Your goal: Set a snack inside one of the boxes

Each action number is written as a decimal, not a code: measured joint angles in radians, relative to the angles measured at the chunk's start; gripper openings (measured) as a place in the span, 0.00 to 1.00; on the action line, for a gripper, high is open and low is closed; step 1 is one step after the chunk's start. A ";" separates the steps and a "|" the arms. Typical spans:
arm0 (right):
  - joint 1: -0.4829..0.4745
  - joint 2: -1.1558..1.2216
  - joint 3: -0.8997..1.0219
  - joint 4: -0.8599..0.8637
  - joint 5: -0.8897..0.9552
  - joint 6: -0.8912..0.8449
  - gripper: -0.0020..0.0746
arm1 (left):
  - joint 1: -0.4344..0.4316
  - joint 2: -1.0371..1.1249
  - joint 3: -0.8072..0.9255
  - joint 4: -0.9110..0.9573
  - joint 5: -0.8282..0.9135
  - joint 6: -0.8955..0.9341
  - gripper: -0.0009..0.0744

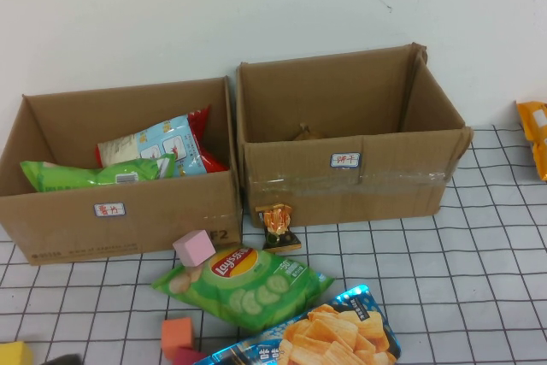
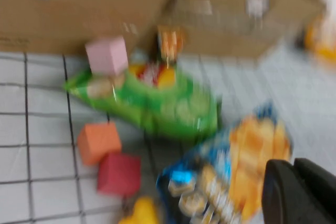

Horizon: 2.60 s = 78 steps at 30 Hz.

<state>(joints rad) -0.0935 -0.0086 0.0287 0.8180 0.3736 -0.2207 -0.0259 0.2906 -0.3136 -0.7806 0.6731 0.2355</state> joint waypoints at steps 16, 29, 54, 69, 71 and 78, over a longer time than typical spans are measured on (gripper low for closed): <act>0.000 0.000 0.000 0.000 0.000 -0.006 0.02 | -0.130 0.845 -0.436 0.044 0.363 0.552 0.66; 0.000 0.000 0.000 0.000 0.000 -0.007 0.02 | -0.259 1.304 -0.721 0.100 0.371 0.581 0.71; 0.000 0.000 0.000 0.000 0.000 -0.013 0.02 | -0.376 1.706 -0.916 0.127 0.483 0.674 0.71; 0.000 0.000 0.000 0.000 0.000 -0.015 0.02 | -0.461 1.706 -0.916 0.207 0.388 0.605 0.71; 0.000 0.000 0.000 0.000 0.000 -0.015 0.02 | -0.463 1.706 -0.916 0.211 0.369 0.582 0.71; 0.000 0.000 0.000 0.000 0.000 -0.015 0.02 | -0.463 1.728 -0.916 0.211 0.352 0.558 0.53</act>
<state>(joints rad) -0.0935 -0.0086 0.0287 0.8180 0.3736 -0.2359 -0.4886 2.0189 -1.2293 -0.5694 1.0255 0.7936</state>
